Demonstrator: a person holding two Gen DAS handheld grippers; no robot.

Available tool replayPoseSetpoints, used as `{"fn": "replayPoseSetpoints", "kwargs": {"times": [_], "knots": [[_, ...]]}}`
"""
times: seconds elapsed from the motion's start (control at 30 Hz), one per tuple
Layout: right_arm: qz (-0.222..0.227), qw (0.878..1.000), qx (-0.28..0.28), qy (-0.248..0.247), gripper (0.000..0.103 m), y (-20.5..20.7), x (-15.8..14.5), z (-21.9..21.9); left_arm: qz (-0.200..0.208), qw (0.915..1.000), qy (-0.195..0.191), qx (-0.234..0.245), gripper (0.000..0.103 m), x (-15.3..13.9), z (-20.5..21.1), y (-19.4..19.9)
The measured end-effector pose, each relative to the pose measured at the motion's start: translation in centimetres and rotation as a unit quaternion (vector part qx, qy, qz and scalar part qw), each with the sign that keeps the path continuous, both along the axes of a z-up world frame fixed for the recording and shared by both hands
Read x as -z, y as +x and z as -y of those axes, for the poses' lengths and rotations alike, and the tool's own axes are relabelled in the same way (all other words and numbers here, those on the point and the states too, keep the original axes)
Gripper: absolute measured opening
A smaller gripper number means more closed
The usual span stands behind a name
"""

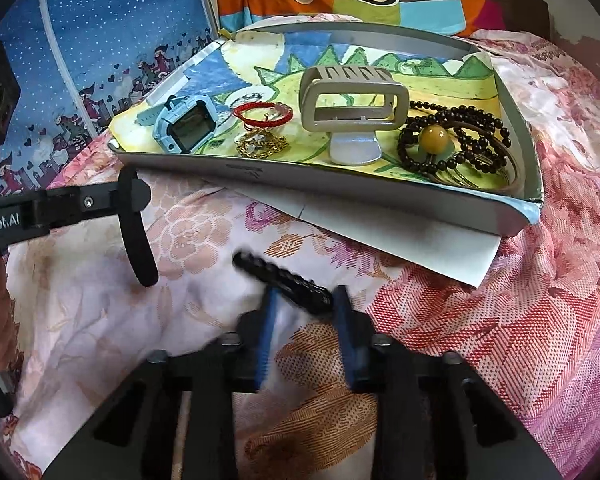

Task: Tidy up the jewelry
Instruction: 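Grasp the black hair tie with the left tool while the right tool grasps the black hair clip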

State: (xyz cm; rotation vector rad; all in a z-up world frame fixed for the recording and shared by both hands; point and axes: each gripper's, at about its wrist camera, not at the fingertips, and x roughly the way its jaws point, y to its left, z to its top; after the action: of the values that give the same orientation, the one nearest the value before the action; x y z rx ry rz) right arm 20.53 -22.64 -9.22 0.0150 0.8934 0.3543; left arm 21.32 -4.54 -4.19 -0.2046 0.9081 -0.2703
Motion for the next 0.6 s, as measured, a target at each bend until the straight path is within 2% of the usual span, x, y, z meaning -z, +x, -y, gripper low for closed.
{"fn": "replayPoseSetpoints", "kwargs": {"times": [0.3, 0.6], "knots": [[0.021, 1.000, -0.014, 0.005, 0.016, -1.2, -0.7, -0.2, 0.012, 0.9999, 0.002, 0.002, 0.005, -1.3, -0.1, -0.5], [0.096, 0.994, 0.019, 0.042, 0.016, -2.5, -4.5, 2.3, 0.043, 0.9991, -0.001, 0.000, 0.005, -4.0, 0.1, 0.6]]}}
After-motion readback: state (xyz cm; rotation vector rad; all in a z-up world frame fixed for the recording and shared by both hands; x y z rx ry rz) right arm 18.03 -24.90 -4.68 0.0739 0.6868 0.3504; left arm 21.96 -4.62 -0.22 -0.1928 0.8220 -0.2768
